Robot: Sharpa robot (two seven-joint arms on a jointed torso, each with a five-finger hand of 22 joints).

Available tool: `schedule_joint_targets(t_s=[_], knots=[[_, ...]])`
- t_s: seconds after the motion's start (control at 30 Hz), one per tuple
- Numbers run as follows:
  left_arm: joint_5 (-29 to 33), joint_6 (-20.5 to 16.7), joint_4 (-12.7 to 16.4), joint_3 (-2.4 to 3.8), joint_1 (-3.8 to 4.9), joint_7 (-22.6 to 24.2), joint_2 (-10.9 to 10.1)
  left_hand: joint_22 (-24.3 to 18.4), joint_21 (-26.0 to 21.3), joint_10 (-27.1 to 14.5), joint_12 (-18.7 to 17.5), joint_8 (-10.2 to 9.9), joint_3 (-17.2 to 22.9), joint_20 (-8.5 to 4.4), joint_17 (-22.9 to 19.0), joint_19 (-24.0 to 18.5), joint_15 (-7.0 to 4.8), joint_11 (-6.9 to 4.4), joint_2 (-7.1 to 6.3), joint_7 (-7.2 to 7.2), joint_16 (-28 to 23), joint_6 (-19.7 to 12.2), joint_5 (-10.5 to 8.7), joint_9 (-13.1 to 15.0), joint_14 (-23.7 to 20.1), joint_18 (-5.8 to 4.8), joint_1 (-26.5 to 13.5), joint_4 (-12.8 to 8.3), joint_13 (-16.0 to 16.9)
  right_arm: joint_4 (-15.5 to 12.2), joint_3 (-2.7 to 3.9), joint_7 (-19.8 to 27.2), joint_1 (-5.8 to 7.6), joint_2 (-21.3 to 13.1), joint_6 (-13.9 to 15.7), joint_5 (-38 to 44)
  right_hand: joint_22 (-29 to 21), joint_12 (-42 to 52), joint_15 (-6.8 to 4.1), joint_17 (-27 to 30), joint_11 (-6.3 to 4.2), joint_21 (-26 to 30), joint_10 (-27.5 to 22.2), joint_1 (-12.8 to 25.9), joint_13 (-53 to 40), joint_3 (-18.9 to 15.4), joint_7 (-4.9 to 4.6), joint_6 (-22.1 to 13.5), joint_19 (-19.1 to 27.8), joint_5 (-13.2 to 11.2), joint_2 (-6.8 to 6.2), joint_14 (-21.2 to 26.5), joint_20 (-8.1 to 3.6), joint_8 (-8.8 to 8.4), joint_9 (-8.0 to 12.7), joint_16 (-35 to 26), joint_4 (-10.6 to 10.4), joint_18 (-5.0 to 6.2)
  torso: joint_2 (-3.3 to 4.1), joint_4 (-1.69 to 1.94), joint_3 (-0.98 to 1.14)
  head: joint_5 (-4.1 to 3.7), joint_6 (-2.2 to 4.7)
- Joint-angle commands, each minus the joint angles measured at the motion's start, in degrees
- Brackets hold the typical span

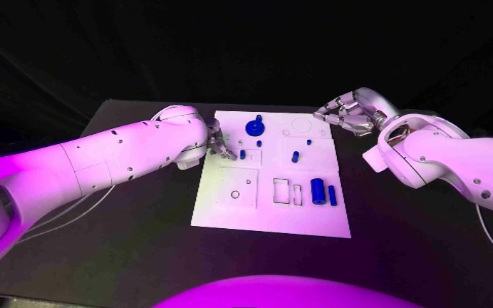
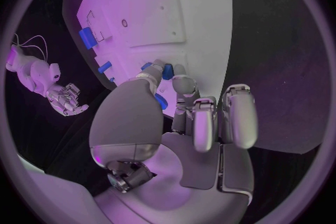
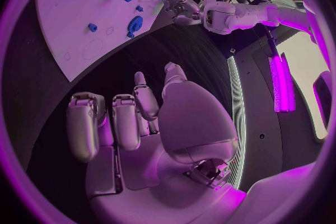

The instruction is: Assemble the parts on the task board

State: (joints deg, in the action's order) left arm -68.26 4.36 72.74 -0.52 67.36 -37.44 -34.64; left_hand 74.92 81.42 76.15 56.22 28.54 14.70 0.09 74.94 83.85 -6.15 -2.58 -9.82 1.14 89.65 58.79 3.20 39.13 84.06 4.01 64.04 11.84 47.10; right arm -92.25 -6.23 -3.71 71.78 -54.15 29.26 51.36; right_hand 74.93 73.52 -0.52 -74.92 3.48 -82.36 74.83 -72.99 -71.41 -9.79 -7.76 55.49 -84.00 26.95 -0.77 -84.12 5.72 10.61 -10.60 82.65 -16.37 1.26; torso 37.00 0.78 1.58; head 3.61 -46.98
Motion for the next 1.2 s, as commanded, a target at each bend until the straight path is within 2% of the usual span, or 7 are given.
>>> schedule_joint_targets(t_s=[0.03, 0.43, 0.67, 0.87, 1.03, 1.1, 1.2], knots=[[0.4, -0.2, 0.0, -0.03, -0.07, -0.9, 0.0, 1.1, 0.2, -0.4, 0.1, -0.5, -1.0, -0.24, 15.1, 0.7, 0.28, -0.06, 0.42, 0.18, 0.3, 0.4, -0.24, -0.1, 5.9, -0.91, 0.6, 0.5, -0.1, 0.0, 0.0, 0.5, -0.04, 0.0, -0.5, 0.3, 9.5, -0.2, -0.47, -2.3, -0.29, 0.2, -0.2, 0.2, 0.0, -0.3, -0.07, -0.4, -0.8, 0.2, 0.1, -2.9, -0.48, 0.36, -0.1, -0.2, 0.0, 0.92, 0.03, -0.04, 0.0, -0.03, 0.03], [3.6, -2.8, 1.0, 0.06, -0.07, 1.0, -0.6, 0.5, -0.2, -0.9, -0.5, -0.9, -2.8, -0.23, 15.1, 0.4, 0.34, 0.04, 0.89, 0.31, 0.3, 0.3, -0.25, -0.2, 5.9, -0.77, 1.5, 2.1, -0.9, 0.1, 0.0, 0.5, -0.09, 0.0, -0.4, 0.3, 9.5, -0.2, -0.47, -2.3, -0.29, 0.2, -0.2, 0.2, 0.0, -0.3, -0.07, -0.4, -0.8, 0.2, 0.1, -2.9, -0.48, 0.36, -0.1, -0.2, 0.0, 0.92, -0.03, -0.02, 0.01, -0.04, 0.26], [6.6, -3.5, 2.8, 0.81, -0.04, 1.7, -2.4, -0.6, -1.1, -2.1, -2.1, -1.5, -5.3, -0.11, 15.1, -0.1, 0.59, 0.35, 0.26, 0.64, 0.3, -0.2, -0.24, -0.3, 5.9, -0.52, 2.1, 4.0, -3.0, 0.1, 0.0, 0.5, -0.15, 0.0, -0.4, 0.3, 9.5, -0.2, -0.47, -2.3, -0.29, 0.2, -0.2, 0.2, 0.0, -0.3, -0.07, -0.4, -0.8, 0.2, 0.1, -2.9, -0.48, 0.36, -0.1, -0.2, 0.0, 0.92, -0.08, 0.0, 0.05, -0.04, 0.55], [9.4, -4.2, 4.5, 1.67, 0.32, 3.0, -4.6, -4.7, -3.9, -6.3, -8.2, -3.4, -7.1, 0.31, 15.1, -1.9, 1.32, 1.32, 0.1, 1.8, 0.3, -2.8, -0.24, -1.2, 5.9, 0.32, 3.5, 4.7, -9.9, 0.2, 0.0, 0.5, -0.17, -0.1, -0.4, 0.3, 9.5, -0.2, -0.47, -2.3, -0.28, 0.2, -0.3, 0.2, 0.1, -0.4, -0.08, -0.5, -0.8, 0.2, 0.1, -2.9, -0.48, 0.34, -0.1, -0.2, 0.0, 0.93, -0.07, -0.01, 0.03, -0.06, 0.76], [11.2, -7.1, 5.7, 2.05, 0.81, 5.0, -5.8, -7.9, -6.3, -8.4, -9.5, -5.0, -8.1, 1.12, 15.1, -3.3, 2.26, 2.42, 0.22, 2.99, 0.3, -4.9, -0.23, -2.6, 5.9, 0.94, 4.5, 4.7, -11.2, 0.3, 0.0, 0.5, -0.19, -0.1, -0.3, 0.3, 9.5, -0.2, -0.47, -2.3, -0.28, 0.2, -0.3, 0.2, 0.1, -0.4, -0.08, -0.5, -0.8, 0.2, 0.1, -2.9, -0.48, 0.34, -0.1, -0.2, 0.0, 0.93, 0.02, -0.05, -0.01, -0.21, 0.96], [11.4, -8.9, 6.0, 2.13, 0.98, 7.7, -6.0, -13.1, -10.1, -10.1, -10.3, -5.4, -8.5, 1.63, 14.4, -5.7, 2.84, 2.98, 0.43, 3.6, -0.1, -5.7, -0.14, -3.1, 5.7, 1.97, 5.1, 4.7, -11.8, 0.4, 0.0, 0.5, -0.19, 0.0, -0.3, 0.3, 9.5, -0.2, -0.47, -2.3, -0.28, 0.2, -0.3, 0.2, 0.1, -0.4, -0.08, -0.5, -0.8, 0.2, 0.1, -2.9, -0.48, 0.34, -0.1, -0.2, 0.0, 0.93, 0.01, -0.05, 0.01, -0.26, 1.01], [11.4, -11.5, 6.3, 2.17, 1.11, 13.2, -5.9, -31.4, -24.8, -15.3, -13.3, -7.0, -7.6, 2.81, 11.0, -14.8, 4.2, 4.64, 1.58, 5.29, -2.6, -9.0, -0.21, -4.7, 4.3, 5.29, 8.7, 3.9, -13.5, 0.4, 0.0, 0.5, -0.2, 0.0, -0.2, 0.2, 9.5, -0.3, -0.46, -2.2, -0.28, 0.3, -0.3, 0.2, 0.1, -0.4, -0.09, -0.5, -0.8, 0.2, 0.1, -2.9, -0.48, 0.34, -0.1, -0.3, 0.0, 0.95, 0.03, 0.03, 0.01, -0.41, 1.17]])
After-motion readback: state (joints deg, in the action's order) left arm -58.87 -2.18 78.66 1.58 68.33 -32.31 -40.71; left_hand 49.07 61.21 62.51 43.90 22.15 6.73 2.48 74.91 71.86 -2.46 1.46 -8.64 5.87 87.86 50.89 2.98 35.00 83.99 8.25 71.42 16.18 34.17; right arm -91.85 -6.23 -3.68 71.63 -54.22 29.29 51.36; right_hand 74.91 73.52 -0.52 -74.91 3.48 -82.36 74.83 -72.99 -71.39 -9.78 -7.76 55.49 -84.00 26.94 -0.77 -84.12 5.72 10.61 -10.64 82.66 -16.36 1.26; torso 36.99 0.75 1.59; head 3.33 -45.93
